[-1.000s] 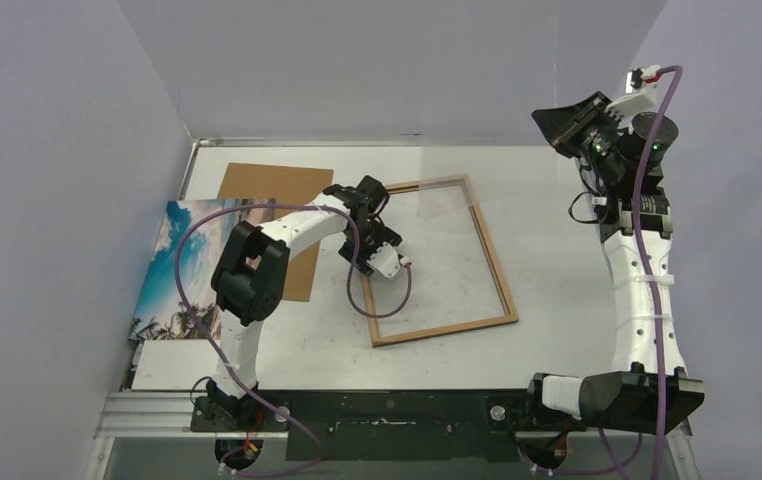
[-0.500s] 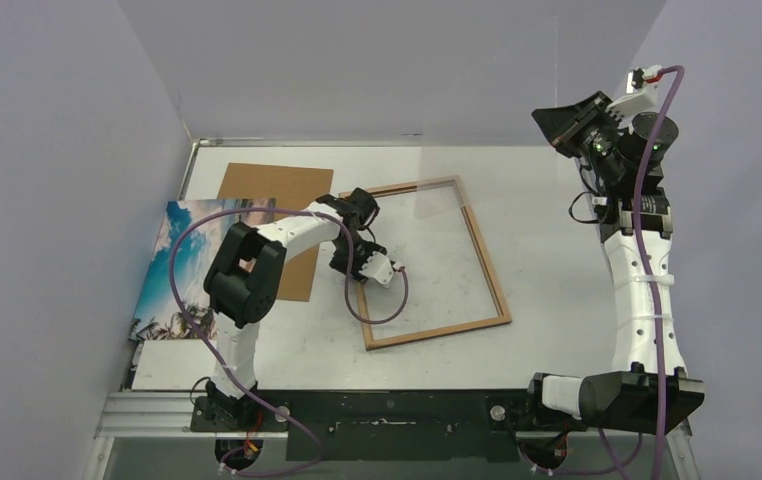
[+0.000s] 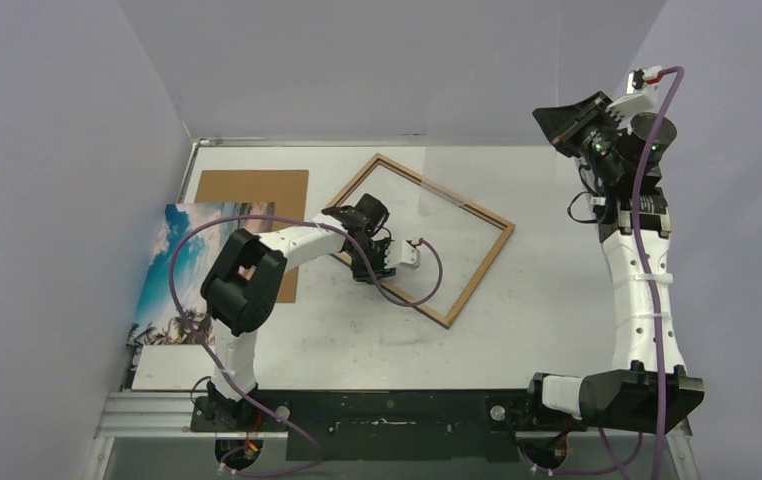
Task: Put the photo into the frame
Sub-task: Adjust the photo frame at the center of the board.
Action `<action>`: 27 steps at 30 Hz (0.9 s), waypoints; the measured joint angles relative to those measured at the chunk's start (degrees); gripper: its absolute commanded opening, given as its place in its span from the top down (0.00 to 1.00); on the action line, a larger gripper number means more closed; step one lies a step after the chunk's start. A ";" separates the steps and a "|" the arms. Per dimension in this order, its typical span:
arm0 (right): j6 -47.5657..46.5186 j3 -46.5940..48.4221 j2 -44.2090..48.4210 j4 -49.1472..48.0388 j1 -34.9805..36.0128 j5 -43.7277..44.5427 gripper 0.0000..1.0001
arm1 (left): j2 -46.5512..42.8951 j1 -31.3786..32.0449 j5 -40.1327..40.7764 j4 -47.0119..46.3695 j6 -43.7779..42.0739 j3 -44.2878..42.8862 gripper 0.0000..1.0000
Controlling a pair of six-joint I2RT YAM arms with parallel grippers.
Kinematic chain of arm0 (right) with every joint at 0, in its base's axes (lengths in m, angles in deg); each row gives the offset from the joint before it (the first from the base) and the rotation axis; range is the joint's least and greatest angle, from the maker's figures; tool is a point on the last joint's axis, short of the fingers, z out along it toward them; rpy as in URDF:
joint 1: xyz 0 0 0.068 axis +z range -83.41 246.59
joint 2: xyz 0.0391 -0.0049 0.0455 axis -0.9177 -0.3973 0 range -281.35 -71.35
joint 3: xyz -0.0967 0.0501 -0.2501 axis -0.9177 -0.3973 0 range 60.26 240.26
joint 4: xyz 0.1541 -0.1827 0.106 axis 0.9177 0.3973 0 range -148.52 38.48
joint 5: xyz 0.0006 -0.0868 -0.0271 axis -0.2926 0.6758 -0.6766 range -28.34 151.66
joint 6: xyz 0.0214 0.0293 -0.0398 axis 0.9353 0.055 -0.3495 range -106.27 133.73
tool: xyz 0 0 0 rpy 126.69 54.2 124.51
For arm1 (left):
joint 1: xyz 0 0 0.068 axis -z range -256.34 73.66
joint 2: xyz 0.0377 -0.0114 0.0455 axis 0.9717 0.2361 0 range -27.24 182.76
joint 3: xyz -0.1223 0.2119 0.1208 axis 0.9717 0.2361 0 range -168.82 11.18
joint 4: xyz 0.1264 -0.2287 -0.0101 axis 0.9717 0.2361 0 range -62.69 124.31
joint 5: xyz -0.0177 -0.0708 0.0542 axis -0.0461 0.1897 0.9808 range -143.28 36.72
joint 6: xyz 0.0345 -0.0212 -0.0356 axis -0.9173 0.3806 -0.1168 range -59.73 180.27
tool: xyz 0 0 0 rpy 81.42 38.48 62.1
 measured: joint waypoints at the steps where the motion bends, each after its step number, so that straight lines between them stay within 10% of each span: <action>1: 0.00 -0.26 -0.04 -0.26 0.15 0.07 0.95 | -0.94 0.15 -0.35 -0.90 1.57 1.38 0.60; 15: -0.90 -1.62 -2.10 -0.09 3.39 1.55 0.95 | -5.95 4.17 -15.19 2.34 29.05 -0.17 0.30; 27: -2.40 -1.62 -2.51 1.01 5.20 5.22 0.95 | -13.25 -23.54 -18.12 -0.81 41.86 -6.47 0.38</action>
